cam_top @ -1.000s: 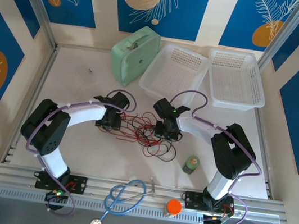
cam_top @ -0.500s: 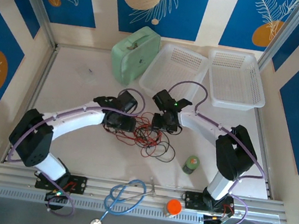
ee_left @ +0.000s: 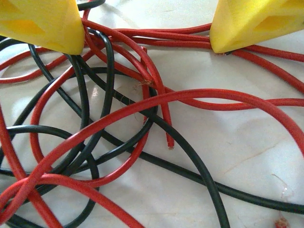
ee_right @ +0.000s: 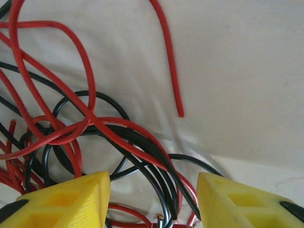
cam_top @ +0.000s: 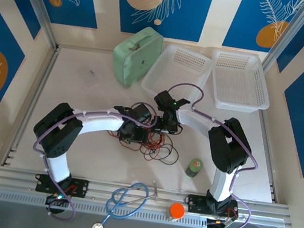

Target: Untangle the cables

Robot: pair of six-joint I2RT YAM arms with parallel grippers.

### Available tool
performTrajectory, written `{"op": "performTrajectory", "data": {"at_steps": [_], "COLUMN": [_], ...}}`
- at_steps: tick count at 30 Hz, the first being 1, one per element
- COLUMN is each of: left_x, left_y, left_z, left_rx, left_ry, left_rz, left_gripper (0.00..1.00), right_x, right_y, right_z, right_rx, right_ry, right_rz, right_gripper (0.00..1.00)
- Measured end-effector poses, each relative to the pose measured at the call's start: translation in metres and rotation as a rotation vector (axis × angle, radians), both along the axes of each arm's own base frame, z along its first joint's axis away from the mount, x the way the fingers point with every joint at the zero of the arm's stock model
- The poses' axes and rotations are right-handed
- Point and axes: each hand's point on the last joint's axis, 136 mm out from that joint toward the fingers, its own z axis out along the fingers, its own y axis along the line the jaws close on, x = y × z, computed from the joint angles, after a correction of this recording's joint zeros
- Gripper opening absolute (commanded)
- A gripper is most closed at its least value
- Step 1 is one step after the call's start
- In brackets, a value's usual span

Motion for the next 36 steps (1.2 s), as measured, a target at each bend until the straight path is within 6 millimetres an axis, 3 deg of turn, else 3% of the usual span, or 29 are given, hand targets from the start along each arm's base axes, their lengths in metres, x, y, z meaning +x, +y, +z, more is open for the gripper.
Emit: {"op": "performTrajectory", "data": {"at_steps": [8, 13, 15, 19, 28, 36], "left_x": [0.008, 0.016, 0.020, 0.031, 0.056, 0.066], "left_y": [0.008, 0.016, 0.020, 0.036, 0.099, 0.129], "left_z": [-0.006, -0.008, -0.007, -0.006, -0.003, 0.000], "left_rx": [0.097, 0.168, 0.187, 0.218, 0.309, 0.355], "left_ry": [-0.016, -0.047, -0.065, -0.091, -0.114, -0.116], "left_rz": [0.022, 0.021, 0.021, 0.043, 0.142, 0.161], "left_gripper": [0.69, 0.69, 0.69, 0.70, 0.70, 0.70], "right_x": [-0.014, -0.013, -0.012, -0.014, -0.024, -0.030], "right_y": [-0.005, -0.014, -0.016, -0.022, -0.047, -0.056], "right_z": [-0.020, -0.023, -0.022, -0.021, -0.016, -0.023], "right_rx": [-0.020, -0.062, -0.067, -0.070, -0.087, -0.098], "right_ry": [0.048, 0.047, 0.040, 0.028, 0.017, 0.033], "right_rz": [-0.019, -0.069, -0.091, -0.137, -0.256, -0.295], "right_gripper": [0.31, 0.05, 0.00, 0.00, 0.06, 0.13]}}
